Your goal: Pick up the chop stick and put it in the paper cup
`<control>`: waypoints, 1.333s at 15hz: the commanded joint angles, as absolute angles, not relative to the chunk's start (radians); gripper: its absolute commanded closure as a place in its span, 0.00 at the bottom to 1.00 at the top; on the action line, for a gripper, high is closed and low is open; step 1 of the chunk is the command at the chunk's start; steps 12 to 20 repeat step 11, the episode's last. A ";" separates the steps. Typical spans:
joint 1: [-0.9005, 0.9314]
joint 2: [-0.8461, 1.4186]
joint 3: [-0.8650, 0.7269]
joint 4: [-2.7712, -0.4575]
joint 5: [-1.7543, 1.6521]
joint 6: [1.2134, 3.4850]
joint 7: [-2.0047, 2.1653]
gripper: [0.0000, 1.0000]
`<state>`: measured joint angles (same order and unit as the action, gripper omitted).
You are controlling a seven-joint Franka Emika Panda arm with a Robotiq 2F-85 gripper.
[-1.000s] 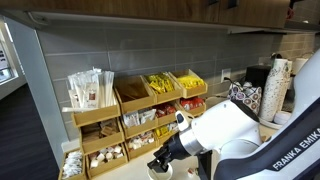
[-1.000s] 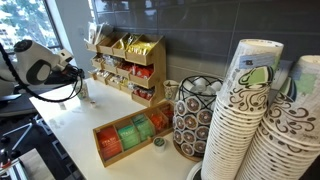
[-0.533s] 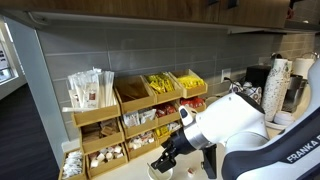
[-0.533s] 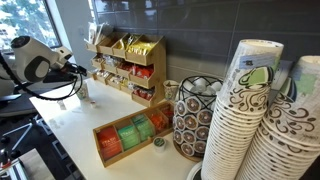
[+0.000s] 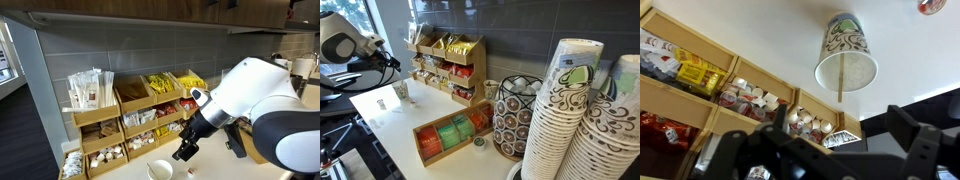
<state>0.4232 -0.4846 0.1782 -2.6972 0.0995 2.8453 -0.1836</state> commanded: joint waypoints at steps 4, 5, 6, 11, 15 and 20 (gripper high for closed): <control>0.417 -0.646 0.187 -2.660 0.134 2.492 -0.042 0.00; 0.408 -0.661 0.193 -2.649 0.135 2.443 -0.017 0.00; 0.404 -0.671 0.195 -2.640 0.139 2.406 -0.001 0.00; 0.398 -0.677 0.199 -2.623 0.130 2.379 -0.004 0.00; 0.398 -0.677 0.199 -2.623 0.130 2.379 -0.004 0.00; 0.398 -0.677 0.199 -2.623 0.130 2.379 -0.004 0.00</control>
